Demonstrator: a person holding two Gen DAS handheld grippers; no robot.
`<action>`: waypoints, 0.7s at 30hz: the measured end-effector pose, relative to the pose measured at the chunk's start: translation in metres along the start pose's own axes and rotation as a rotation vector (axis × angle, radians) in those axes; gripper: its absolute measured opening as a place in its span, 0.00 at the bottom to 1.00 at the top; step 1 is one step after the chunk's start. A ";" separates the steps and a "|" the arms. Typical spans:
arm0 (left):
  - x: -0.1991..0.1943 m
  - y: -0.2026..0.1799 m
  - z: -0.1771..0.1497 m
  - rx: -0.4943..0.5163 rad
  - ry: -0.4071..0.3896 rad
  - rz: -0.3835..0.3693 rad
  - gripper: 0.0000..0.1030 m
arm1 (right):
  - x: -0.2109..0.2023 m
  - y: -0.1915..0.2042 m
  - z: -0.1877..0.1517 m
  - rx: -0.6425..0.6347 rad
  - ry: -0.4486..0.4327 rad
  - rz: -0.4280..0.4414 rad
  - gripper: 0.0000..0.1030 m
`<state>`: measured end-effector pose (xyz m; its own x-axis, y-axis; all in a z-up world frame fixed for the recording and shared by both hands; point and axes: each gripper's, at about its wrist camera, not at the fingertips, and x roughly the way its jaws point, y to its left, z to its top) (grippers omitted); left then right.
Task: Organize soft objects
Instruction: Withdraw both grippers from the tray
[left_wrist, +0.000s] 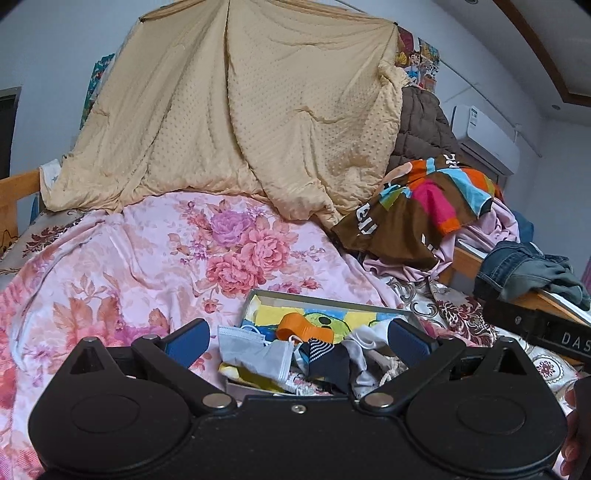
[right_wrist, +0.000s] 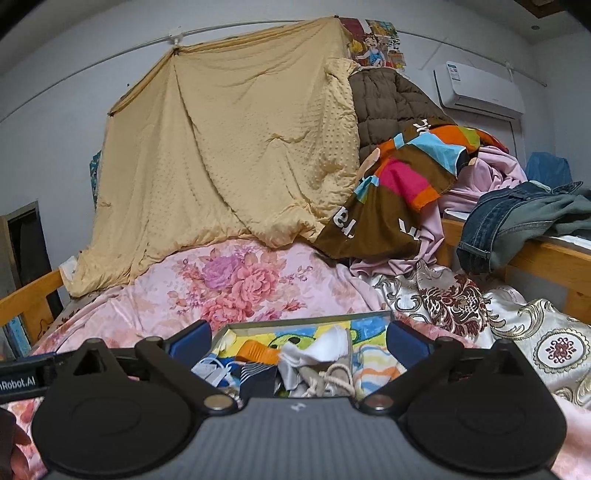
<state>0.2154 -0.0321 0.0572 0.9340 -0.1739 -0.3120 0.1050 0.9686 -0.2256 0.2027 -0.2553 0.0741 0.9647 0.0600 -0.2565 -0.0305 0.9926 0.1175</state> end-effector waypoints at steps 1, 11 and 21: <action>-0.004 0.001 -0.001 0.001 -0.004 0.003 0.99 | -0.003 0.002 -0.002 -0.002 0.000 -0.001 1.00; -0.032 0.014 -0.014 0.009 -0.005 0.009 0.99 | -0.029 0.016 -0.024 -0.029 0.023 -0.002 1.00; -0.046 0.025 -0.036 0.040 0.023 0.004 0.99 | -0.045 0.019 -0.045 -0.031 0.039 -0.031 1.00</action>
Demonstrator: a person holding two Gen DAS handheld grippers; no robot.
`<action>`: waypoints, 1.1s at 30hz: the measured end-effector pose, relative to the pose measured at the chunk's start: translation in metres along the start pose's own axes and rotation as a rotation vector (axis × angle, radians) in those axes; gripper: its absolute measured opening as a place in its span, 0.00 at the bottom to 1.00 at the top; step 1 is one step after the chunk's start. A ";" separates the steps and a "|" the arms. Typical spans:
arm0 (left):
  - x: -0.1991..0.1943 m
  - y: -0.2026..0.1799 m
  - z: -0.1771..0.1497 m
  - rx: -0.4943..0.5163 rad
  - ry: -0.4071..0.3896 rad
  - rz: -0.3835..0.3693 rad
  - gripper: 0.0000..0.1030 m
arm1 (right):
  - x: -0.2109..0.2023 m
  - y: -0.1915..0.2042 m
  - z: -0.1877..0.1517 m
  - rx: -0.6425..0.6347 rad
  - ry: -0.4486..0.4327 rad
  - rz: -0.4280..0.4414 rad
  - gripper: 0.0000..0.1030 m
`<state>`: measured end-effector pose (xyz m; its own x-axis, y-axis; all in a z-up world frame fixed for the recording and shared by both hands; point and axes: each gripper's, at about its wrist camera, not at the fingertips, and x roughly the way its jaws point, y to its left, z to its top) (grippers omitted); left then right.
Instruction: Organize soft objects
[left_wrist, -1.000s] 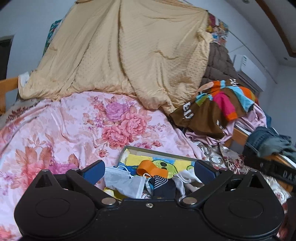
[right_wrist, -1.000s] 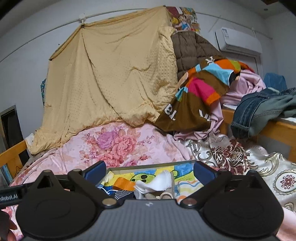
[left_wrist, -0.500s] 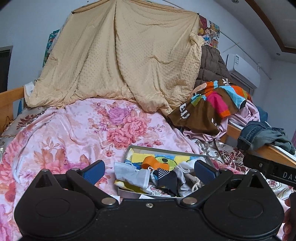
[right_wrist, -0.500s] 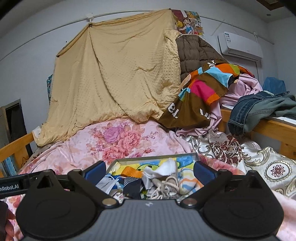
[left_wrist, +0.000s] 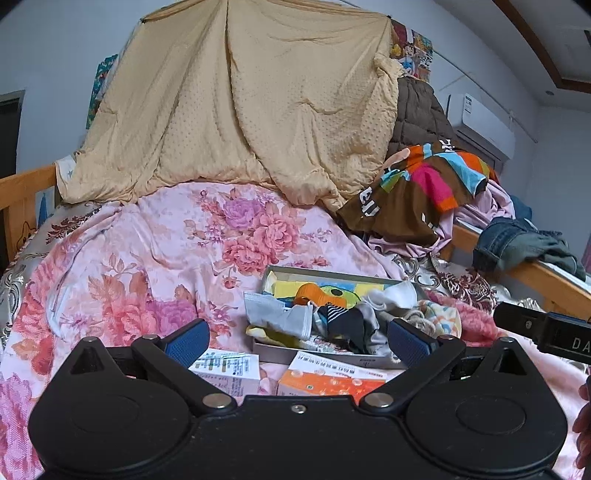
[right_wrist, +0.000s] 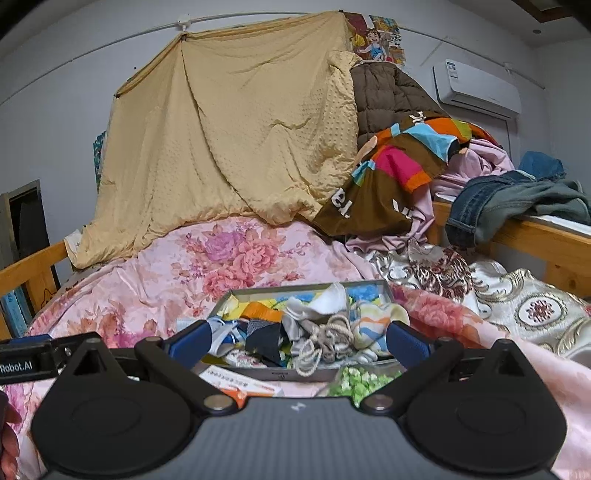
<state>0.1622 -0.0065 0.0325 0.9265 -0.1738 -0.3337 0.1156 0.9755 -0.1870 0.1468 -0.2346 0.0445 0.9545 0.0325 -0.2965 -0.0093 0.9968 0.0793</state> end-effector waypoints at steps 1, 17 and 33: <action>-0.001 0.001 -0.002 0.001 0.000 0.001 0.99 | 0.000 0.000 -0.002 -0.002 0.006 -0.002 1.00; -0.003 0.013 -0.035 0.007 0.042 0.001 0.99 | 0.000 0.001 -0.027 -0.015 0.061 -0.017 1.00; 0.001 0.020 -0.051 0.017 0.064 0.002 0.99 | -0.003 0.008 -0.049 0.000 0.104 -0.030 1.00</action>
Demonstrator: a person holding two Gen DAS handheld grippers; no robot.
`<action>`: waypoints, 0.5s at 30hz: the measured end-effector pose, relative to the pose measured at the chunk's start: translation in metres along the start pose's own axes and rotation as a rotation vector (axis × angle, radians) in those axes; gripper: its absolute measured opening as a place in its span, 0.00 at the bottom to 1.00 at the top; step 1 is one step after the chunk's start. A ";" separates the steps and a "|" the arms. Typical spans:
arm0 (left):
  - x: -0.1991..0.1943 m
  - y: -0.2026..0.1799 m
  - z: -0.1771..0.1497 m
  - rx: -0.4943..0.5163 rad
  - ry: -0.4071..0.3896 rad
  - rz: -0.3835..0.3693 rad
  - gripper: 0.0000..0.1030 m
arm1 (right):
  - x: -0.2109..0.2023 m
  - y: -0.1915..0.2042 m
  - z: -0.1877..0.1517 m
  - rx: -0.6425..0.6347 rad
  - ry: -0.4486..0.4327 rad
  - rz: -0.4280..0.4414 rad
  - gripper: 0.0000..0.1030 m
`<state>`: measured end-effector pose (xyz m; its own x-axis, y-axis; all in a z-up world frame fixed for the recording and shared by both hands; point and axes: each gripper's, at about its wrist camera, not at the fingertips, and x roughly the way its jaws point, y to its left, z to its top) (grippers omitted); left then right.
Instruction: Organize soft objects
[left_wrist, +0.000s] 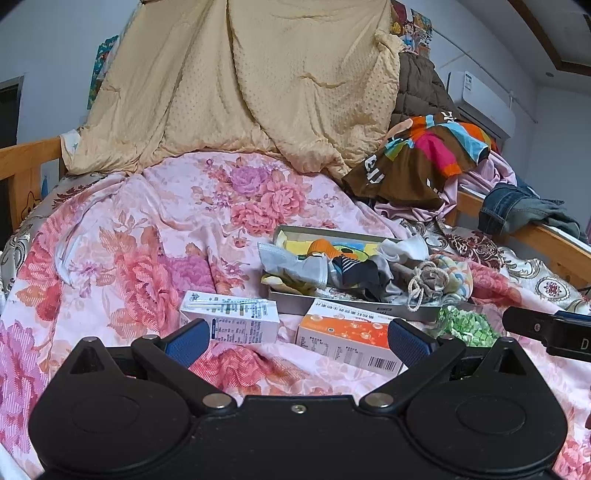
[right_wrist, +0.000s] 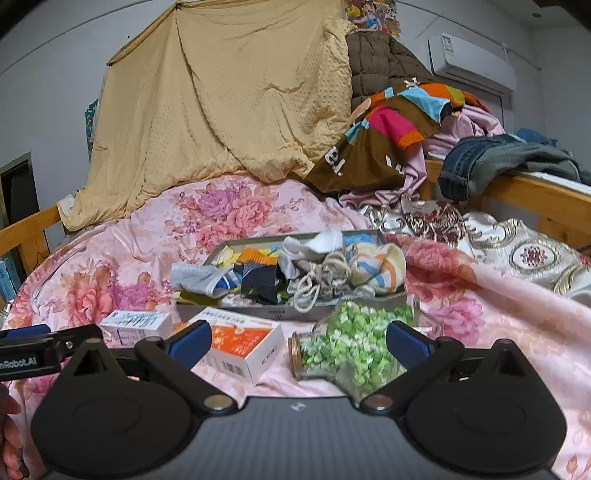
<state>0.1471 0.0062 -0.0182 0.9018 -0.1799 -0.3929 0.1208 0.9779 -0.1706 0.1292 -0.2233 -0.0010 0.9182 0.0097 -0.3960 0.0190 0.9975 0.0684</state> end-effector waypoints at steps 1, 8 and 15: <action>0.000 0.000 -0.001 0.002 0.002 0.000 0.99 | -0.001 0.000 -0.002 0.000 0.008 0.000 1.00; 0.005 0.000 -0.011 0.001 0.033 -0.005 0.99 | -0.002 0.003 -0.017 0.017 0.078 0.016 1.00; 0.006 -0.001 -0.013 0.018 0.038 0.000 0.99 | 0.001 0.006 -0.017 0.012 0.086 0.032 1.00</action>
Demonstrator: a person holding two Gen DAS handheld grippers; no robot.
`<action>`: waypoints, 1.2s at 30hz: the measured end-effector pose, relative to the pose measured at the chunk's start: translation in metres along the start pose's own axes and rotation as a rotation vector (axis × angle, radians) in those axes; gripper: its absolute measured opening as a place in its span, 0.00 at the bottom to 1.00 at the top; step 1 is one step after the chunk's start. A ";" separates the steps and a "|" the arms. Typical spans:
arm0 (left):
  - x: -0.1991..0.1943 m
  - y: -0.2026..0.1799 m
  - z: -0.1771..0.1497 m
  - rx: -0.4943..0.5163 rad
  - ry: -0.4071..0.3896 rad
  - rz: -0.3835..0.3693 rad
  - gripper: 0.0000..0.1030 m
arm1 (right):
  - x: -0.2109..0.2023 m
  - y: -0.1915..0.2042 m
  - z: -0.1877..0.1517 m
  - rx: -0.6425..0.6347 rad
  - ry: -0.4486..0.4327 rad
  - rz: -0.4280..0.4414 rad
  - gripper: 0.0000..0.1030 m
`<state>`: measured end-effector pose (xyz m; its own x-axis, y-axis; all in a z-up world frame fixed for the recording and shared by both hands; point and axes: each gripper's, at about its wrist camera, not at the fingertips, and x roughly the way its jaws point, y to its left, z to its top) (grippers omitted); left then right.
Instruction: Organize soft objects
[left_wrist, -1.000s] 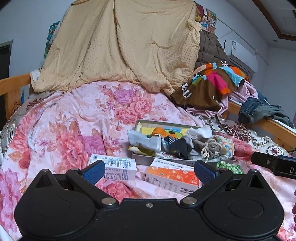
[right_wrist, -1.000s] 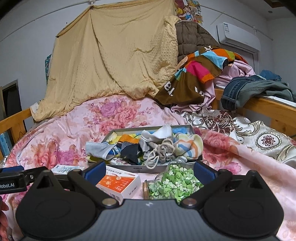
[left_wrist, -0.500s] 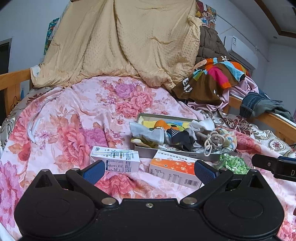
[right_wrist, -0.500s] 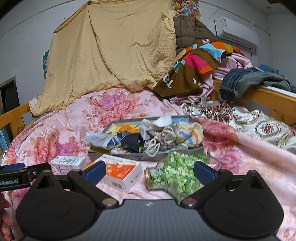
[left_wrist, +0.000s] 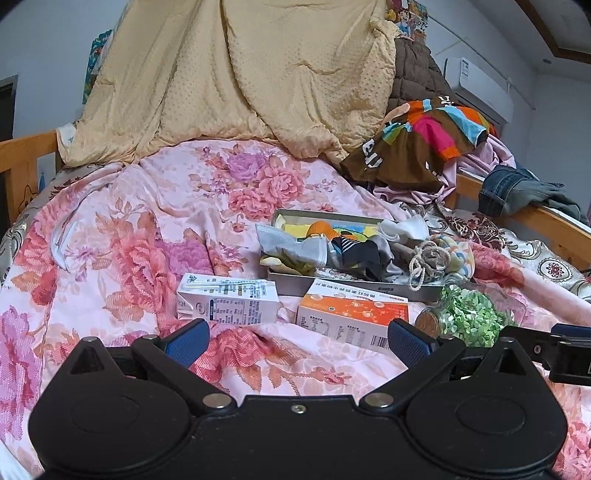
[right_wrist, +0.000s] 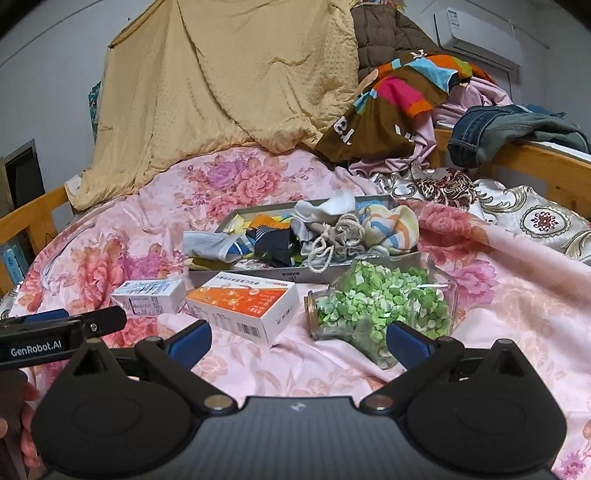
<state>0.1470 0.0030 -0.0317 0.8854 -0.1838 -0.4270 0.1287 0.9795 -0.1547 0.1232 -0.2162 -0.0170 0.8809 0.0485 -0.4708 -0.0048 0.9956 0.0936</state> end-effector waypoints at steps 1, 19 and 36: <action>0.001 0.001 0.000 -0.001 0.003 0.001 0.99 | 0.001 0.000 0.000 0.001 0.004 0.000 1.00; 0.006 0.005 -0.007 -0.011 0.032 0.013 0.99 | 0.015 0.007 -0.006 -0.022 0.075 0.012 1.00; 0.008 0.005 -0.010 -0.017 0.040 0.012 0.99 | 0.019 0.007 -0.007 -0.033 0.106 0.010 1.00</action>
<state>0.1498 0.0056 -0.0451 0.8681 -0.1755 -0.4643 0.1102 0.9802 -0.1645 0.1369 -0.2079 -0.0314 0.8259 0.0648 -0.5600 -0.0305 0.9971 0.0704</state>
